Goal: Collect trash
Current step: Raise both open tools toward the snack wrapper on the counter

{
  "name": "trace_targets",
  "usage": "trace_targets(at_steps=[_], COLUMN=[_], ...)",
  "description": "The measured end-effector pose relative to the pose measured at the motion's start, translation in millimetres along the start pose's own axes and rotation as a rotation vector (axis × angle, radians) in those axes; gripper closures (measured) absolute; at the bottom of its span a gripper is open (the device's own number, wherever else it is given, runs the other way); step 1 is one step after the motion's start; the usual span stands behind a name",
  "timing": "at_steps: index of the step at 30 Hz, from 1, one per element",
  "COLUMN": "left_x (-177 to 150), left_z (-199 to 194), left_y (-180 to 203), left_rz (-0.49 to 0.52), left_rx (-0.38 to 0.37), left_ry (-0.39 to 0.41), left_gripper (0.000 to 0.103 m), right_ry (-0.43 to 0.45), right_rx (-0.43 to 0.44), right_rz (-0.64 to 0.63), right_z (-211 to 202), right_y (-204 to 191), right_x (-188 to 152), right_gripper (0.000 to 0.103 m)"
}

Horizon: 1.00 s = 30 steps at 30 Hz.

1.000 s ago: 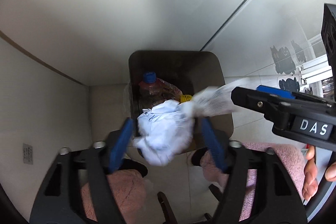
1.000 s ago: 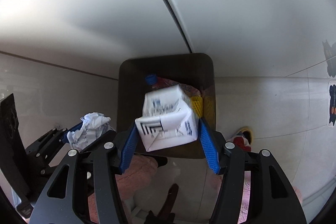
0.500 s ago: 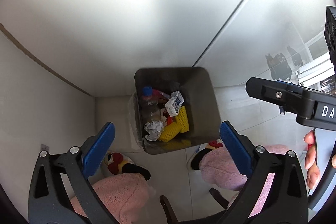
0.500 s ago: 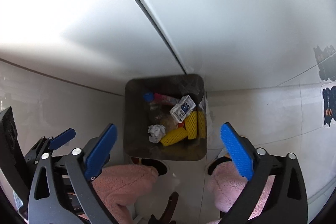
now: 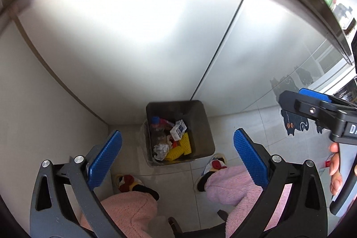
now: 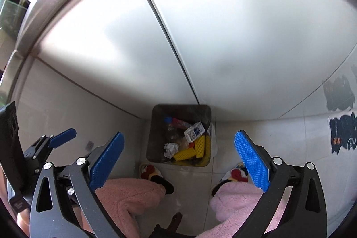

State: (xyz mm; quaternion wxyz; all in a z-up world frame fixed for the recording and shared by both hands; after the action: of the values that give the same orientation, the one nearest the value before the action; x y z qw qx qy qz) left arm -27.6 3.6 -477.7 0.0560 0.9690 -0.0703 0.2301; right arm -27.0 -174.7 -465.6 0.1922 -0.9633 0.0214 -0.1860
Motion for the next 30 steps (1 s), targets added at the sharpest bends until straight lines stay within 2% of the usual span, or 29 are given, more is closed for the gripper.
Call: trace_targets(at_steps=[8,18,24,30], left_x=[19.2,88.5,137.0,191.4], left_z=[-67.1,-140.1,-155.3,-143.5], left_y=[0.5,-4.2,-4.2,-2.1], left_rz=[-0.014,-0.019,-0.005,-0.021], left_rx=[0.006,0.008,0.029,0.025], left_ry=[0.097,0.211,0.254,0.252], left_gripper=[0.008,0.008,0.008,0.008], right_ry=[0.103,0.243,0.287,0.301], right_rx=[0.009,0.008,-0.020,-0.027], right_rz=[-0.061,-0.103,-0.094,-0.079], right_z=[-71.9,-145.6,-169.8,-171.8], right_y=[-22.8,-37.3,-33.5,-25.1], right_x=[8.3,61.0,111.1,161.3], right_gripper=[0.003,0.003,0.003,0.003])
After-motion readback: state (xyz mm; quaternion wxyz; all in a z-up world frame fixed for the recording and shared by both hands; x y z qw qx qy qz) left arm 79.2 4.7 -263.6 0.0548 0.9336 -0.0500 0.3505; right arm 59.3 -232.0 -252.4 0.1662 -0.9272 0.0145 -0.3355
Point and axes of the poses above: each gripper's, at about its wrist camera, not at the fingertips, and z roughly the way its jaws point, y to its right, x to its top, the point moved 2 cm from there along z, roughly the way its jaws point, and after that the axes turned 4 degrees about x, right-handed, at the moved point
